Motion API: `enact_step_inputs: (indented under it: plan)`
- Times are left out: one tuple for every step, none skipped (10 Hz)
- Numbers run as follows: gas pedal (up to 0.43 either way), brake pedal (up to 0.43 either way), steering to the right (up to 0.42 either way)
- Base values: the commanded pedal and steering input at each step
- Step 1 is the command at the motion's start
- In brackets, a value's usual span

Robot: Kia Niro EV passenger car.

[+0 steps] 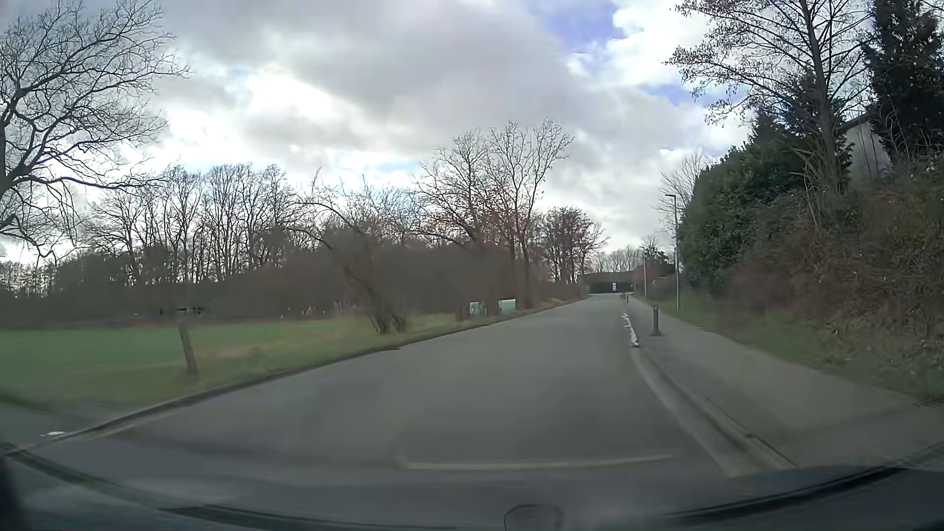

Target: Follow the waypoints while adhering to traffic rules and regulations

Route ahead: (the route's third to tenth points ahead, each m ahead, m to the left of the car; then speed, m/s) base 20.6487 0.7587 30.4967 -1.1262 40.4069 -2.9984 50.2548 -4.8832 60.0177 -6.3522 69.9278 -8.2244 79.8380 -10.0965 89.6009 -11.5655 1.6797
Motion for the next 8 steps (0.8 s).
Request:
enact_step_inputs:
  plan:
    - [0.0, 0.0, 0.064]
    - [0.0, 0.0, 0.064]
    - [0.008, 0.0, 0.068]
    - [0.028, 0.0, 0.073]
    - [0.028, 0.0, 0.079]
    - [0.047, 0.0, 0.081]
    - [0.059, 0.0, 0.081]
    - [0.059, 0.0, 0.081]
